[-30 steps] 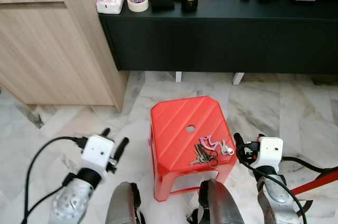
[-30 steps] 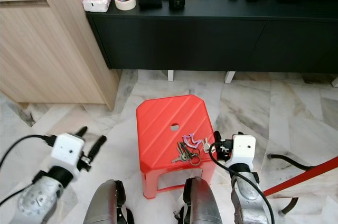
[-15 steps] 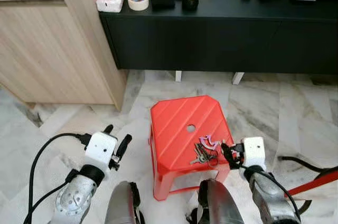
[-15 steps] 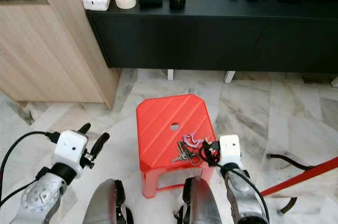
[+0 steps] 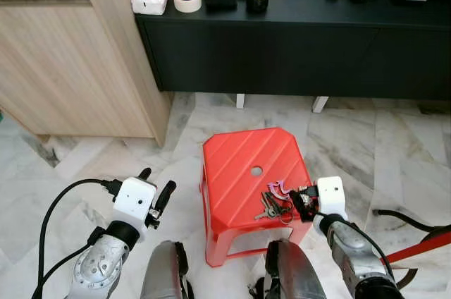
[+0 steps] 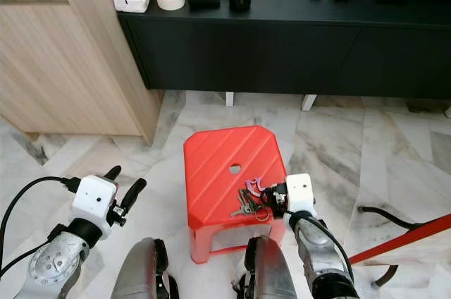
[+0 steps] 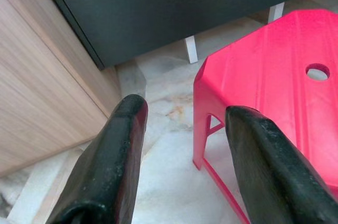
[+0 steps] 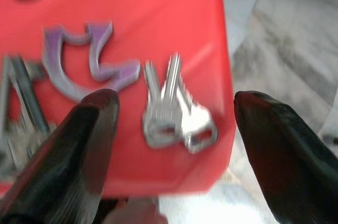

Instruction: Hang keys on a hook

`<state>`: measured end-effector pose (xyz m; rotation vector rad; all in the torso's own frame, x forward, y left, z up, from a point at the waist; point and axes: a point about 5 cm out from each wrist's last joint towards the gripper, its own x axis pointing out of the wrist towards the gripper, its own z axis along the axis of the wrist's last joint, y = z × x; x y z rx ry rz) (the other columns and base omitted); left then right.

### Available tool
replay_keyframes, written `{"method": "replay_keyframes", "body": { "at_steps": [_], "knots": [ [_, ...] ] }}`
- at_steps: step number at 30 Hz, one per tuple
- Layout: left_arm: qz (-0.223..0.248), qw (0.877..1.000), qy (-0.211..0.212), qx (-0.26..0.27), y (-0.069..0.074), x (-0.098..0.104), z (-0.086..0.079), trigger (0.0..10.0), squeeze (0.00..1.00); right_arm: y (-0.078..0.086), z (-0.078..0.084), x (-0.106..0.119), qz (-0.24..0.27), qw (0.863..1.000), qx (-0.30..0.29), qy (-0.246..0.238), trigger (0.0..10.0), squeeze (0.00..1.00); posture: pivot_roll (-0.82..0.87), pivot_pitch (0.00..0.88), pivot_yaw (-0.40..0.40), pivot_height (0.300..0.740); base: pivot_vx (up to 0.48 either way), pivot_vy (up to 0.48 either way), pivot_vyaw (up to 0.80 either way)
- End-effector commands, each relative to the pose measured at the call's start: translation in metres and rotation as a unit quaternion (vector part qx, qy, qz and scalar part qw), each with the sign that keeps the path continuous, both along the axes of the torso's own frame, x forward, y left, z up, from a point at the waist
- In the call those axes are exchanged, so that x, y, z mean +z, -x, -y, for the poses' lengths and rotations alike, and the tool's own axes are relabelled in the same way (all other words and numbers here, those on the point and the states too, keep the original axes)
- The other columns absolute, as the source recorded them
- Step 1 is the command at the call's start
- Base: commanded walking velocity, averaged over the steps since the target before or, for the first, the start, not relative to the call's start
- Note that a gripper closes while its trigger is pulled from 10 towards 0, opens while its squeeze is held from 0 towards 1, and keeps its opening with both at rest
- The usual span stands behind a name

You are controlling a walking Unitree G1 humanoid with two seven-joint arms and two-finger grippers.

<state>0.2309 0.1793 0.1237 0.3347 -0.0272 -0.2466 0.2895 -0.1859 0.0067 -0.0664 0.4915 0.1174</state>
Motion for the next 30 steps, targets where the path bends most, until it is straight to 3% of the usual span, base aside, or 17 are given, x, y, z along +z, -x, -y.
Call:
{"method": "replay_keyframes", "body": {
  "at_steps": [1, 12, 13, 14, 30],
  "knots": [
    [-0.010, 1.000, -0.004, 0.001, 0.0010, -0.0063, 0.0007, 10.0, 0.00, 0.0095, 0.0051, -0.0098, -0.025, 1.000, -0.003, 0.008, 10.0, 0.00, 0.08, 0.222, -0.030, 0.607, 0.000, 0.000, 0.00],
    [-0.015, 1.000, -0.005, 0.008, 0.0020, -0.0092, -0.0019, 10.0, 0.00, 0.0124, 0.0076, -0.0147, -0.042, 0.999, -0.012, 0.017, 10.0, 0.00, 0.09, 0.219, -0.028, 0.607, 0.000, 0.000, 0.00],
    [-0.015, 1.000, -0.005, 0.008, 0.0020, -0.0091, -0.0021, 10.0, 0.00, 0.0123, 0.0075, -0.0146, -0.042, 0.999, -0.012, 0.017, 4.2, 0.00, 0.09, 0.219, -0.027, 0.607, 0.000, 0.000, 0.00],
    [-0.015, 1.000, -0.005, 0.008, 0.0021, -0.0091, -0.0023, 10.0, 0.00, 0.0122, 0.0075, -0.0145, -0.042, 0.999, -0.013, 0.017, 0.0, 0.00, 0.09, 0.219, -0.027, 0.607, 0.000, 0.000, 0.00],
    [-0.020, 1.000, -0.005, 0.006, 0.0041, -0.0123, -0.0002, 10.0, 0.00, 0.0131, 0.0080, -0.0151, -0.042, 0.999, -0.014, 0.016, 0.0, 0.00, 0.08, 0.225, -0.026, 0.607, 0.000, 0.000, 0.00]
  ]
}}
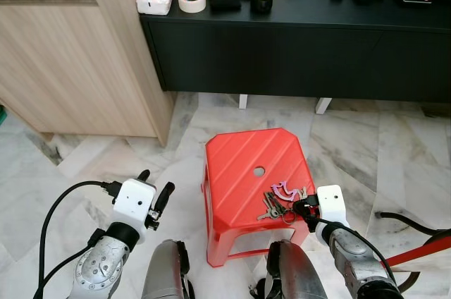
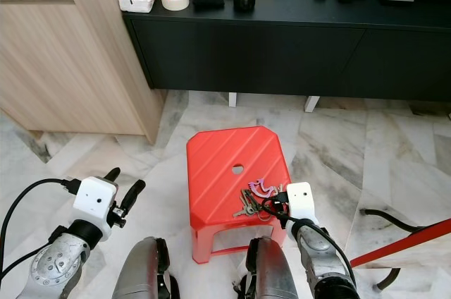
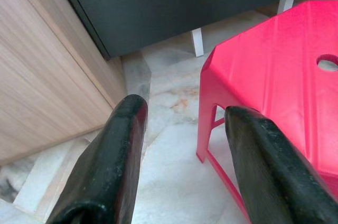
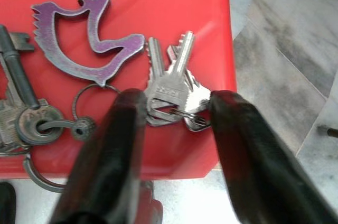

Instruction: Hang keys on a hook

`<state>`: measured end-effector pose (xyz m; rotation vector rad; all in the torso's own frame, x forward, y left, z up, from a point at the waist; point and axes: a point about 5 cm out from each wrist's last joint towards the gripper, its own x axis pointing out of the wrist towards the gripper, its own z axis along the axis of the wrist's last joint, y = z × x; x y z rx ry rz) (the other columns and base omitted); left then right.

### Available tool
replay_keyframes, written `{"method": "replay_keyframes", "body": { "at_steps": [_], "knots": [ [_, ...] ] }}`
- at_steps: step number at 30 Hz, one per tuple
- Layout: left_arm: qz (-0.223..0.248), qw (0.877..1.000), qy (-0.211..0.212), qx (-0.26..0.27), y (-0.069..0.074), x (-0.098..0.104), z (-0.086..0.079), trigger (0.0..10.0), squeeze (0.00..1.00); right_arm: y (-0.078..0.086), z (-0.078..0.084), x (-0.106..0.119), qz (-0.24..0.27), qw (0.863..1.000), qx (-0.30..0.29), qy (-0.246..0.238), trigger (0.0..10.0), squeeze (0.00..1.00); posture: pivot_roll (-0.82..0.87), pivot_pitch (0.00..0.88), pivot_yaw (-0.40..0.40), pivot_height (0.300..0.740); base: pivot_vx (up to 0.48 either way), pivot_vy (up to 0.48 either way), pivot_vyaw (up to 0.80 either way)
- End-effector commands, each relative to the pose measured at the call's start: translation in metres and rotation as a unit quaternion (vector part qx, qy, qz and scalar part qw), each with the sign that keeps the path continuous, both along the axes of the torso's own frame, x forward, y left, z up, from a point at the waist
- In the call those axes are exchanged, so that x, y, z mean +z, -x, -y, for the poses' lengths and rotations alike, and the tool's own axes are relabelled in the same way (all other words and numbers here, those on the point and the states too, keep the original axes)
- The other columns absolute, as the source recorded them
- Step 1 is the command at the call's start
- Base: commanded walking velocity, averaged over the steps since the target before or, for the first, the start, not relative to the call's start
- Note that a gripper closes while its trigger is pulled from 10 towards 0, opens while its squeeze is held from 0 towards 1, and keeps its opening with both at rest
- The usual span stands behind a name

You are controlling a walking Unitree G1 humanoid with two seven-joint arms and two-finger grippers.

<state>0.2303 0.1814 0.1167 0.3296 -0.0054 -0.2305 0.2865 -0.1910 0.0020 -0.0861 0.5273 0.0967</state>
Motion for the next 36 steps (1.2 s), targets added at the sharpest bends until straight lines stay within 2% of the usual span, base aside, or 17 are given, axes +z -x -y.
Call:
{"method": "replay_keyframes", "body": {
  "at_steps": [1, 15, 25, 33, 36],
  "knots": [
    [-0.011, 1.000, -0.006, -0.003, 0.003, -0.005, 0.002, 10.0, 0.00, 0.010, 0.003, -0.010, -0.025, 1.000, -0.007, 0.003, 0.0, 0.00, 0.08, 0.224, -0.027, 0.607, 0.000, 0.000, 0.00],
    [-0.013, 1.000, -0.011, -0.001, -0.003, -0.007, 0.000, 10.0, 0.00, 0.003, 0.000, -0.006, -0.018, 1.000, -0.009, 0.002, 0.0, 0.00, 0.08, 0.203, -0.034, 0.607, 0.000, 0.000, 0.00],
    [-0.007, 1.000, -0.019, 0.000, -0.013, -0.007, 0.000, 10.0, 0.00, -0.007, -0.004, 0.001, -0.005, 1.000, -0.018, -0.005, 0.0, 0.00, 0.08, 0.163, -0.039, 0.607, 0.000, 0.000, 0.00],
    [-0.002, 1.000, -0.024, 0.001, -0.021, -0.009, 0.001, 10.0, 0.00, -0.019, -0.006, 0.015, 0.033, 0.999, -0.033, -0.027, 0.0, 0.00, 0.08, 0.124, -0.046, 0.607, 0.000, 0.000, 0.00],
    [0.001, 1.000, -0.024, 0.003, -0.024, -0.010, 0.000, 10.0, 0.00, -0.025, -0.005, 0.024, 0.062, 0.996, -0.045, -0.035, 0.0, 0.00, 0.07, 0.096, -0.052, 0.607, 0.000, 0.000, 0.00]
  ]
}}
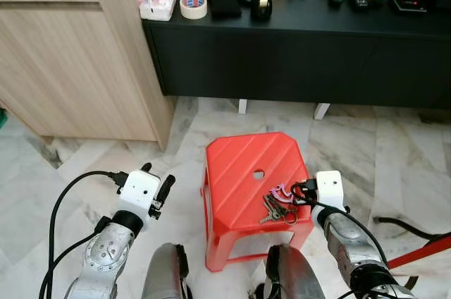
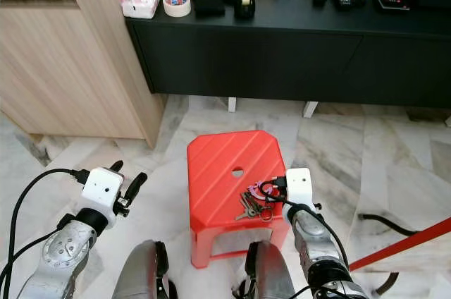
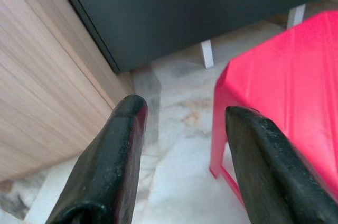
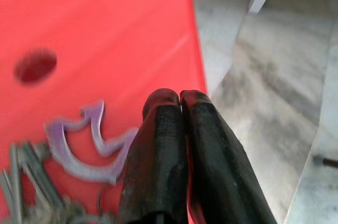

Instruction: Hang keys on a hook

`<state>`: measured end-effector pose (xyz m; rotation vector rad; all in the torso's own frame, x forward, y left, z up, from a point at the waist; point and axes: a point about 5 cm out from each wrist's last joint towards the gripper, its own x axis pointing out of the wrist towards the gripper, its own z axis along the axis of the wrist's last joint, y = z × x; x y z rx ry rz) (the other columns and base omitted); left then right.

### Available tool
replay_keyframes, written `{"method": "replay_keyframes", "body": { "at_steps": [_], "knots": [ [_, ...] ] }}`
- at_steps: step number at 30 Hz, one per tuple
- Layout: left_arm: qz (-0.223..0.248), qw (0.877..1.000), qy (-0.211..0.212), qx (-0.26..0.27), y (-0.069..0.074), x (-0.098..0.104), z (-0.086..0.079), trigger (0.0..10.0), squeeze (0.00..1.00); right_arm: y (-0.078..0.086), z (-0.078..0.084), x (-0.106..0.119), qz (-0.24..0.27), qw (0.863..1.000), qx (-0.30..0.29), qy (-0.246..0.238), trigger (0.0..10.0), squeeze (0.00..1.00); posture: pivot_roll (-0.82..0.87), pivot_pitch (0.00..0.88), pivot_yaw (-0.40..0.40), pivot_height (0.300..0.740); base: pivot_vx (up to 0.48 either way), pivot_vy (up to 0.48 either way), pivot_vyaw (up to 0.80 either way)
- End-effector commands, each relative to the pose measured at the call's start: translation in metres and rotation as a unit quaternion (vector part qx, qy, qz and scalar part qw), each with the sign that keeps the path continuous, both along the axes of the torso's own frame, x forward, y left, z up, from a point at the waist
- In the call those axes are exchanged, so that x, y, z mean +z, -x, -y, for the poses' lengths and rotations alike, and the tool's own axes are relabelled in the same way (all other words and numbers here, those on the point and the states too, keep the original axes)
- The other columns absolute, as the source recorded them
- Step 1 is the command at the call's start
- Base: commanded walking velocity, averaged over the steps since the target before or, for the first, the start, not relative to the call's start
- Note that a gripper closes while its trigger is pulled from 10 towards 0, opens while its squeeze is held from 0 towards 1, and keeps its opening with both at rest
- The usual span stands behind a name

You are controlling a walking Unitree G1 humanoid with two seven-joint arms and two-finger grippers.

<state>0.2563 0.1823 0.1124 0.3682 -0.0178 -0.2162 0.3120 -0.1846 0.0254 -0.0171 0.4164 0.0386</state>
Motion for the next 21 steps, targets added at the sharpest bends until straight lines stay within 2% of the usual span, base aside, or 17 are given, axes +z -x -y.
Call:
{"method": "replay_keyframes", "body": {
  "at_steps": [1, 3, 8, 9, 10, 11, 15, 21],
  "knots": [
    [-0.006, 1.000, -0.006, -0.001, 0.001, -0.006, 0.001, 10.0, 0.00, 0.000, 0.002, 0.005, 0.022, 0.999, -0.018, -0.015, 0.0, 0.00, 0.07, 0.086, -0.055, 0.607, 0.000, 0.000, 0.00],
    [-0.005, 1.000, -0.004, 0.001, 0.000, -0.007, 0.000, 10.0, 0.00, 0.001, 0.002, 0.005, 0.028, 0.999, -0.022, -0.019, 0.0, 0.00, 0.07, 0.078, -0.057, 0.607, 0.000, 0.000, 0.00],
    [-0.007, 1.000, 0.000, 0.008, -0.006, -0.015, 0.001, 10.0, 0.00, 0.018, 0.001, 0.005, 0.052, 0.997, -0.035, -0.054, 0.0, 0.00, 0.06, 0.024, -0.066, 0.607, 0.000, 0.000, 0.00],
    [-0.007, 1.000, 0.002, 0.008, -0.007, -0.016, 0.002, 10.0, 0.00, 0.020, 0.000, 0.004, 0.052, 0.997, -0.032, -0.057, 4.5, 0.00, 0.05, 0.007, -0.066, 0.607, 0.000, 0.000, 0.00],
    [-0.007, 1.000, 0.004, 0.008, -0.008, -0.016, 0.002, 10.0, 0.00, 0.020, -0.001, 0.004, 0.051, 0.997, -0.030, -0.058, 4.5, 0.00, 0.05, 0.007, -0.066, 0.607, 0.000, 0.000, 0.00],
    [-0.008, 1.000, 0.006, 0.006, -0.008, -0.018, 0.004, 10.0, 0.00, 0.024, -0.002, 0.001, 0.046, 0.997, -0.026, -0.060, 10.0, 0.00, 0.05, 0.000, -0.064, 0.607, 0.000, 0.000, 0.00],
    [-0.005, 1.000, 0.014, 0.000, -0.005, -0.021, 0.008, 10.0, 0.00, 0.039, -0.003, 0.002, 0.045, 0.995, -0.010, -0.083, 10.0, 0.00, 0.04, 0.000, -0.062, 0.607, 0.000, 0.000, 0.00],
    [0.000, 1.000, 0.019, -0.004, -0.012, -0.021, 0.010, 10.0, 0.00, 0.031, -0.004, 0.009, 0.042, 0.996, 0.011, -0.082, 10.0, 0.00, 0.03, 0.000, -0.054, 0.636, 0.000, 0.000, 0.00]
  ]
}}
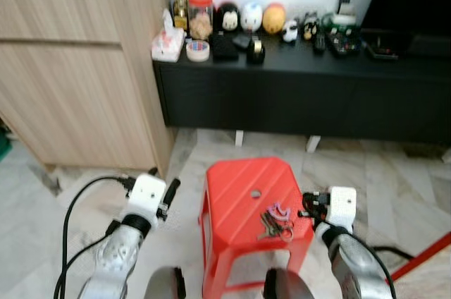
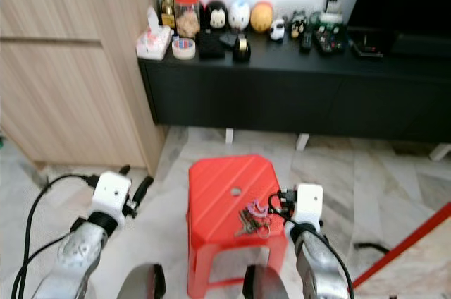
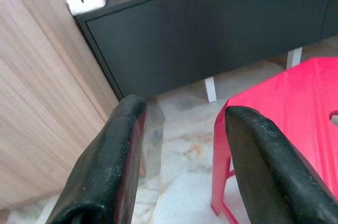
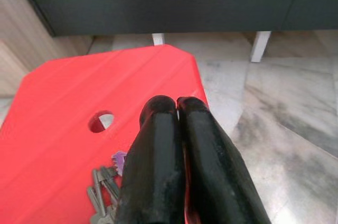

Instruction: Hang keys on a hook

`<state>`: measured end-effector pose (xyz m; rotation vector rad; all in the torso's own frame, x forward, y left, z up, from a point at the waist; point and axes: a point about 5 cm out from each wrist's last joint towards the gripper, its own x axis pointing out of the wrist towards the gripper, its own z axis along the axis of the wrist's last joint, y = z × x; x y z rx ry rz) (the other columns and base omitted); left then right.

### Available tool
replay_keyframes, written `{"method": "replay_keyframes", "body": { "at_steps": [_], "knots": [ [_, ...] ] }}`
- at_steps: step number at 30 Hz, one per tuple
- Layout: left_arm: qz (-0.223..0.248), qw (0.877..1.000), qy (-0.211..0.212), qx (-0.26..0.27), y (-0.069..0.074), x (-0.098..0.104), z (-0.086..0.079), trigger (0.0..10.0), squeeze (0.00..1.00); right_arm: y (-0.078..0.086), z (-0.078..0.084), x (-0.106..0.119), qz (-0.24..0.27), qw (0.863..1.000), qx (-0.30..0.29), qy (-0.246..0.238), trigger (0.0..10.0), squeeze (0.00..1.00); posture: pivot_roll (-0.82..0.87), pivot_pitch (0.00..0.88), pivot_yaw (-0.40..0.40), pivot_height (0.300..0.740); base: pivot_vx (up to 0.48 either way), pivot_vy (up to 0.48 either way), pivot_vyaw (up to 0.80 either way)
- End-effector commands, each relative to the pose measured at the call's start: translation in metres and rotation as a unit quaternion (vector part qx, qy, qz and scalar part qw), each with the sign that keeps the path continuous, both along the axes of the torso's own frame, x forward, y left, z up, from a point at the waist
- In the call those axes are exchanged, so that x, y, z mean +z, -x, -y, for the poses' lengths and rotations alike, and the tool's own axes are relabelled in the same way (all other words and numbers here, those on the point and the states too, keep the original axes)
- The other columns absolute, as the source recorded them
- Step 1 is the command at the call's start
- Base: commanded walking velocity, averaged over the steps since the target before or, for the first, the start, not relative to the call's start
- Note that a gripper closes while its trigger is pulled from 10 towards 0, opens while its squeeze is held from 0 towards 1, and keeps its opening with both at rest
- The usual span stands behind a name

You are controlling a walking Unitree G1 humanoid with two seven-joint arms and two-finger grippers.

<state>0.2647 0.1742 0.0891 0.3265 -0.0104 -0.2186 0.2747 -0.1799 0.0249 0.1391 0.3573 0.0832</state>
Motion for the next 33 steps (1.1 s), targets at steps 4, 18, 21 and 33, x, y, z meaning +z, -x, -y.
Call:
{"method": "replay_keyframes", "body": {
  "at_steps": [4, 18, 21, 33],
  "knots": [
    [0.015, 1.000, -0.001, -0.008, -0.011, 0.006, 0.003, 10.0, 0.00, -0.017, -0.004, 0.023, 0.029, 0.999, 0.023, 0.000, 10.0, 0.00, 0.03, 0.000, -0.042, 0.666, 0.000, 0.000, 0.00],
    [0.032, 0.998, 0.004, -0.056, -0.016, 0.016, 0.007, 10.0, 0.00, -0.012, -0.022, 0.038, 0.014, 0.996, 0.018, -0.087, 10.0, 0.00, 0.02, 0.000, -0.028, 0.740, 0.000, 0.000, 0.00],
    [0.033, 0.997, 0.005, -0.065, -0.016, 0.017, 0.010, 10.0, 0.00, -0.011, -0.023, 0.039, 0.006, 0.996, 0.016, -0.093, 10.0, 0.00, 0.02, 0.000, -0.028, 0.740, 0.000, 0.000, 0.00],
    [-0.043, 0.965, 0.003, -0.257, -0.003, 0.027, 0.040, 10.0, 0.00, -0.020, -0.045, 0.079, -0.041, 0.973, 0.003, -0.228, 10.0, 0.00, 0.03, 0.000, -0.031, 0.740, 0.000, 0.000, 0.00]
  ]
}}
